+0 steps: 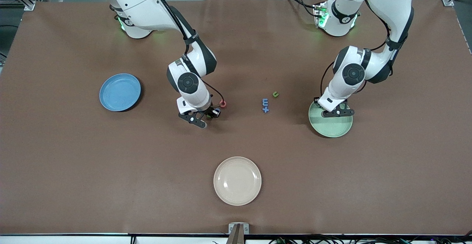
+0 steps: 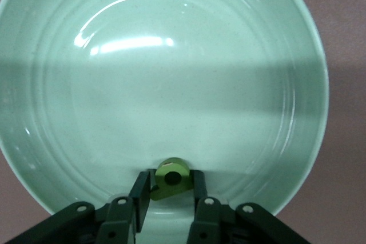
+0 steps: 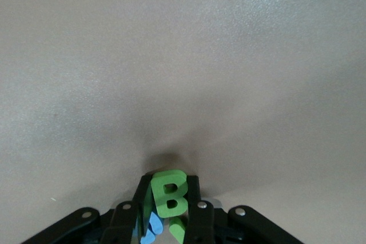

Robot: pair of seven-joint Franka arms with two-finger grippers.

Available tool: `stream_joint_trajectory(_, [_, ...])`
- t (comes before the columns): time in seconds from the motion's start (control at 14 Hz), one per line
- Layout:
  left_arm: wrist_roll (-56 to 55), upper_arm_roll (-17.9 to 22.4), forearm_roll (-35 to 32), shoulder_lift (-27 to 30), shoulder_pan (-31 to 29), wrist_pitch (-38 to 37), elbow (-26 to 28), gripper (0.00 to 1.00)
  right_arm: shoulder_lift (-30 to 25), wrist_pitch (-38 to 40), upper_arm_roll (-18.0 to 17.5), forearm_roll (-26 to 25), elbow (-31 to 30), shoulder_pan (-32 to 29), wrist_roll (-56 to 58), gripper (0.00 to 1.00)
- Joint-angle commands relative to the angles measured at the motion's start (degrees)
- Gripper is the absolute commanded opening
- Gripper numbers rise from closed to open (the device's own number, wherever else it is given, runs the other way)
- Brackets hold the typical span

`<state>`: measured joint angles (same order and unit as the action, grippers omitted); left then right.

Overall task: Sort uppercase to blue plate, lowercase to green plate
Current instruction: 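Release the a onto the green plate while the right gripper lifts the B, then place the B on the blue plate while the left gripper grasps the x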

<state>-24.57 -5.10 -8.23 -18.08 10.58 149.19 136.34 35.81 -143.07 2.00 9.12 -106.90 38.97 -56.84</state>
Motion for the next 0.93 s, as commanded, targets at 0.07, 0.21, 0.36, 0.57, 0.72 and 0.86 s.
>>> stream_joint_trajectory(0.07, [0.32, -0.61, -0.91, 3.74, -0.57, -0.48, 0.24, 0.99, -2.14, 3.83, 2.56, -0.25, -1.82, 0.14, 1.37, 0.01])
stream_joint_trajectory(0.21, [-0.12, -2.01, 0.05, 6.47, -0.57, -4.24, -1.33, 0.99, -4.86, 9.19, 5.37, -0.25, -1.90, 0.06, 6.89, 0.01])
stream_joint_trajectory(0.36, [-2.39, -5.43, 2.59, 6.66, -0.30, -9.51, -5.80, 0.99, -7.41, 14.12, 8.36, -0.25, -2.08, 0.06, 11.73, 0.01])
stream_joint_trajectory(0.57, [-13.18, -9.30, 2.87, 2.63, 1.62, -11.56, -11.79, 0.99, -13.47, 17.13, 14.16, -0.33, -8.03, 0.06, 22.43, 0.01])
stream_joint_trajectory(0.72, [-19.96, -11.85, 2.61, -1.85, 3.38, -11.56, -16.09, 0.99, -19.08, 16.60, 19.60, -0.33, -15.05, -0.12, 33.32, 0.01])
stream_joint_trajectory(0.86, [-26.98, -11.87, 2.26, -6.85, 6.63, -11.38, -20.30, 0.99, -23.31, 16.60, 24.52, -0.33, -19.55, -0.21, 41.68, 0.01])
